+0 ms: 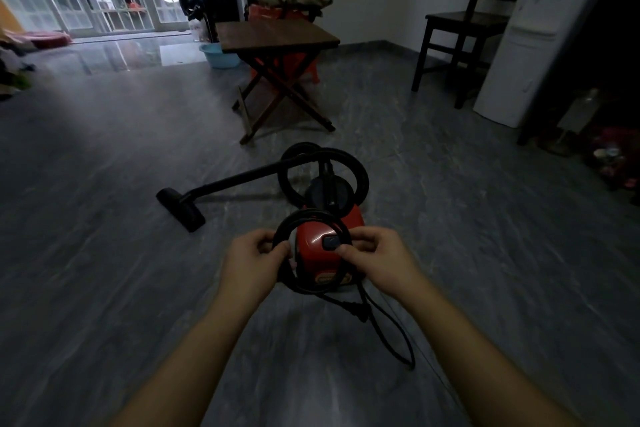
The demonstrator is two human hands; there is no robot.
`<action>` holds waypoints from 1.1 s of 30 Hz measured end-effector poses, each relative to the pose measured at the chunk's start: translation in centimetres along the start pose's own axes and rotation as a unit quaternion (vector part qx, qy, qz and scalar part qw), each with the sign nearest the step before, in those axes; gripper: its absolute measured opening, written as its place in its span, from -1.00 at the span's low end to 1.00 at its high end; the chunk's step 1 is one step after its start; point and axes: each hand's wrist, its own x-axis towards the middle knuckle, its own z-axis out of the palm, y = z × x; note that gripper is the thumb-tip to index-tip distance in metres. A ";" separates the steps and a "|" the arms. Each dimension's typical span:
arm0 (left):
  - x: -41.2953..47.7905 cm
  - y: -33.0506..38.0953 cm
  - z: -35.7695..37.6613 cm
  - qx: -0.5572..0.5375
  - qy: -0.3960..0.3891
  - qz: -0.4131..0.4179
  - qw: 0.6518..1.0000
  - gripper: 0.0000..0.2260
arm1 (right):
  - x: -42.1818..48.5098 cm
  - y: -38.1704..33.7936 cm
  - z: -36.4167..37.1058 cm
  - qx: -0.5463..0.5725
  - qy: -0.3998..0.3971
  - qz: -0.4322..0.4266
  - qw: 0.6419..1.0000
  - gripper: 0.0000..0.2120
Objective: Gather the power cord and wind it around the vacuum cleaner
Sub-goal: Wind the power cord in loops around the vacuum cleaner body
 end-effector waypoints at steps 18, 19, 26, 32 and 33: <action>-0.2 0.3 -1.6 0.282 -0.163 0.140 0.935 -0.83 | -0.7 -1.1 -1.1 -0.189 -0.100 -0.061 0.975 -0.80; -0.2 0.4 -1.6 0.280 -0.179 0.133 0.934 -0.83 | -0.8 -1.1 -1.1 -0.192 -0.102 -0.062 0.974 -0.80; -0.2 0.7 -1.2 0.179 -0.158 0.089 0.967 -0.94 | -0.2 -0.7 -0.8 -0.128 -0.040 -0.071 0.988 -0.72; 0.7 0.4 -2.1 0.113 -0.035 0.091 0.989 -0.93 | 0.3 0.5 -1.9 -0.114 -0.020 -0.019 0.993 -0.78; 0.9 0.3 -2.4 0.099 -0.013 0.090 0.991 -0.93 | 0.3 0.7 -2.0 -0.127 -0.023 -0.007 0.992 -0.78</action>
